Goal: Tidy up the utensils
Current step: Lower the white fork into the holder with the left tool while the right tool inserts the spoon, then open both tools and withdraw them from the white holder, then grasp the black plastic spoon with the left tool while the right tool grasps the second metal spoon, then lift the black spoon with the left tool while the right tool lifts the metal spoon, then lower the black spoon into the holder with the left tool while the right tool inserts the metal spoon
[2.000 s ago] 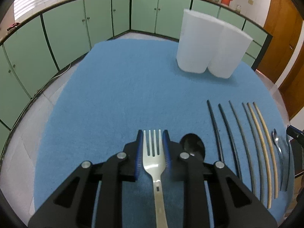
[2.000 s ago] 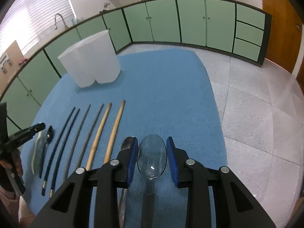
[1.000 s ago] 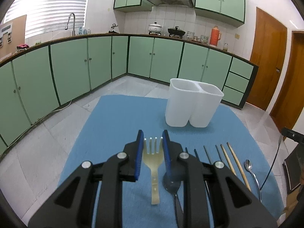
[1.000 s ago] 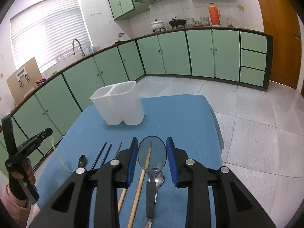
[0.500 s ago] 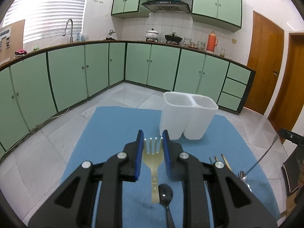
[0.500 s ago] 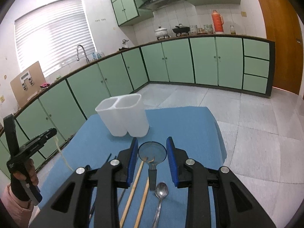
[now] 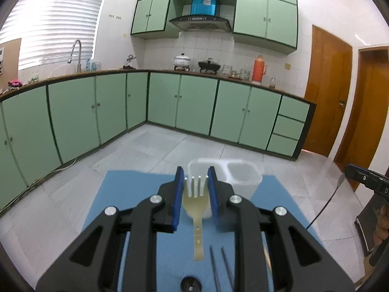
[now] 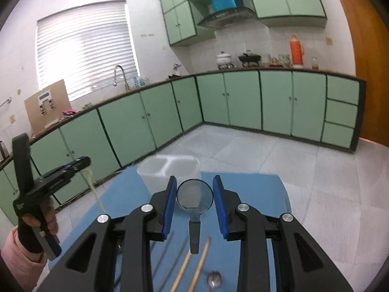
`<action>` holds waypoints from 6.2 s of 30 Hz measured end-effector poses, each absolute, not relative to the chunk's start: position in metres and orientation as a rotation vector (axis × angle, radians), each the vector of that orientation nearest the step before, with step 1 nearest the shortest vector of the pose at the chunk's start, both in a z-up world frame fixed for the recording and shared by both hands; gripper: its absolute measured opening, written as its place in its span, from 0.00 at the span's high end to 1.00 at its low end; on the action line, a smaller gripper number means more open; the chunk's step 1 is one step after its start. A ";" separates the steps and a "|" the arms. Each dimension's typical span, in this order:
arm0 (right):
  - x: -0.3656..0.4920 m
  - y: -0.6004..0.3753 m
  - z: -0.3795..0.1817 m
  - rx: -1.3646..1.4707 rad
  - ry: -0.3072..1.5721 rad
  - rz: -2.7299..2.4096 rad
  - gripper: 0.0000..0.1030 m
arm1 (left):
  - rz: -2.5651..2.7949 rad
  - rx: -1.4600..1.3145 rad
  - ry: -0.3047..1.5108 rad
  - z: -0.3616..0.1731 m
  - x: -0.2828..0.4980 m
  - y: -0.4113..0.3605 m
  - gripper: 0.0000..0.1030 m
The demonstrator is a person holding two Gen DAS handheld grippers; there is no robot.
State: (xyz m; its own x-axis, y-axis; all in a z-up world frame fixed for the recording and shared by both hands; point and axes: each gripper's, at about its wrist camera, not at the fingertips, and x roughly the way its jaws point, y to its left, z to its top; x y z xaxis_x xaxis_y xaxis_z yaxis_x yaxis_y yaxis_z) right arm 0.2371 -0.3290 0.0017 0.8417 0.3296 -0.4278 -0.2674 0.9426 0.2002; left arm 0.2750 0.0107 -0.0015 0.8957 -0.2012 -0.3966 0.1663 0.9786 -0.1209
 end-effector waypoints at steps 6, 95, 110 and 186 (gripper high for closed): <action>0.272 -0.314 0.038 0.117 0.420 0.374 0.71 | -0.243 -0.096 0.366 0.032 0.310 -0.008 0.82; 0.211 -0.322 -0.175 0.169 0.892 0.130 0.50 | -0.104 -0.061 0.904 -0.170 0.259 -0.003 0.67; 0.238 -0.316 -0.182 0.125 0.975 0.111 0.63 | -0.094 -0.043 0.848 -0.157 0.251 0.001 0.68; 0.254 -0.293 0.036 0.096 0.274 0.284 0.73 | -0.163 -0.090 0.276 0.018 0.272 -0.010 0.68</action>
State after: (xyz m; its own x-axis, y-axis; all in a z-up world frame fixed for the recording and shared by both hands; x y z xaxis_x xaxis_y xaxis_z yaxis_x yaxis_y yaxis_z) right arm 0.2542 -0.2929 0.0356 0.9232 0.2894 -0.2529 -0.2635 0.9556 0.1317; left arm 0.2716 -0.0102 0.0178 0.9492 -0.1727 -0.2632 0.1481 0.9828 -0.1107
